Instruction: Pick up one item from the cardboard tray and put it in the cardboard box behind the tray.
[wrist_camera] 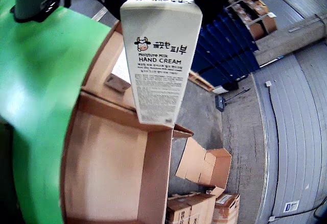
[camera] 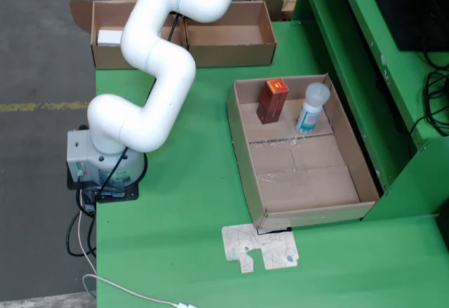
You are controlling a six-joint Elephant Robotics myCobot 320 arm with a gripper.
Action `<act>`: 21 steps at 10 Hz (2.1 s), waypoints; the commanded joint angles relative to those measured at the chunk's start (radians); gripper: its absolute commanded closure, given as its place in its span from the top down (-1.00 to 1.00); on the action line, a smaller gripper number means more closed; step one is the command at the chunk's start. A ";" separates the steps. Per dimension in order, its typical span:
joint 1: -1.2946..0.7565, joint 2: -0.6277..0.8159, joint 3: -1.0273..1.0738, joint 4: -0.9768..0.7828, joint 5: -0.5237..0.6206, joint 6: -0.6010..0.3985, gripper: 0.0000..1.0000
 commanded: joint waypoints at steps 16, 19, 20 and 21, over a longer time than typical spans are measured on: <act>-0.029 0.109 0.023 -0.235 -0.184 -0.166 -1.00; -0.044 0.066 0.023 -0.021 -0.195 -0.090 -1.00; -0.052 0.039 0.023 0.115 -0.221 -0.060 -1.00; -0.045 0.028 0.023 0.199 -0.271 -0.050 -1.00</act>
